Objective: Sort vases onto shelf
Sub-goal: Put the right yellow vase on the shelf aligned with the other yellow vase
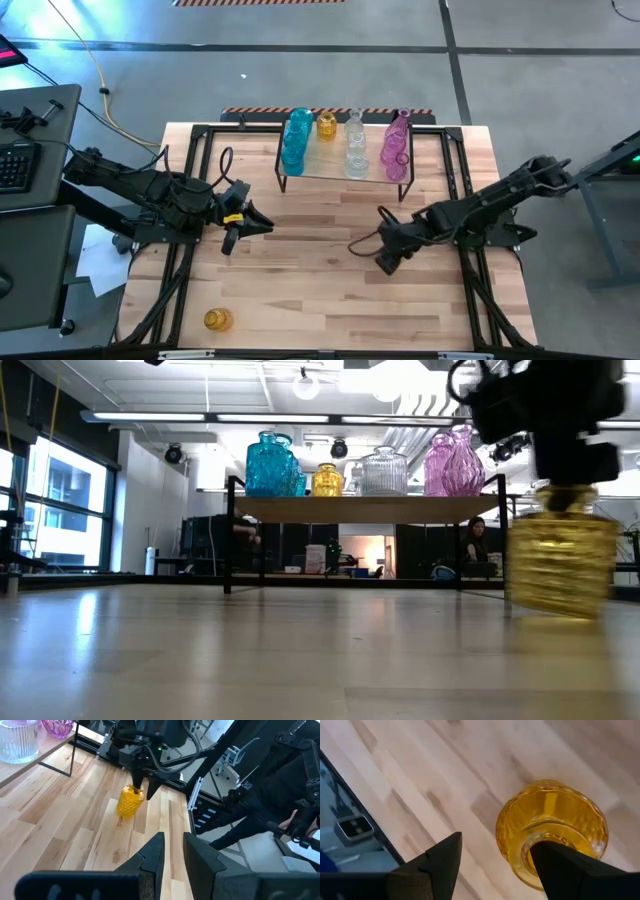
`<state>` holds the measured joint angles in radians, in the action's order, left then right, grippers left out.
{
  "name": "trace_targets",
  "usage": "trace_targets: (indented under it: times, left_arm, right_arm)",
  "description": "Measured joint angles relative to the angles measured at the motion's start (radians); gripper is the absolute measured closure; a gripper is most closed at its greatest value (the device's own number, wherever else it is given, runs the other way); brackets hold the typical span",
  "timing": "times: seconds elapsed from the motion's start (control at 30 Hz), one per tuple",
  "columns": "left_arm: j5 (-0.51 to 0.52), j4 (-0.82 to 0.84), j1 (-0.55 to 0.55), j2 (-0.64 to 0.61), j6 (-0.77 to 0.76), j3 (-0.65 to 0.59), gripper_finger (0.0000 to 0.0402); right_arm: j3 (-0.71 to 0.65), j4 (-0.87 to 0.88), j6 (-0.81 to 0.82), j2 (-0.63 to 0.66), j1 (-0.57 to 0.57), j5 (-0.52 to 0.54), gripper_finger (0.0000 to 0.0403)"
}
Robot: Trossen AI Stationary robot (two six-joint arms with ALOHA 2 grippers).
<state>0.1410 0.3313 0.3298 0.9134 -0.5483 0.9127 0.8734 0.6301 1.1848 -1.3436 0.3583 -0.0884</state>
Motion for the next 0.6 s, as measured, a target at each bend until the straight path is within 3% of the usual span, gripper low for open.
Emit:
trace_targets:
  times: [0.33,0.6]
  left_arm:
    - [-0.011,-0.010,0.000,0.000,-0.024,0.000,0.0339]
    - [-0.012,-0.010,0.000,0.000,-0.024,0.000,0.0339]
  right_arm:
    - [0.005,-0.043,-0.076,-0.050,-0.058,-0.042,0.0182]
    - [0.004,-0.036,-0.106,-0.069,-0.058,-0.044,0.0281]
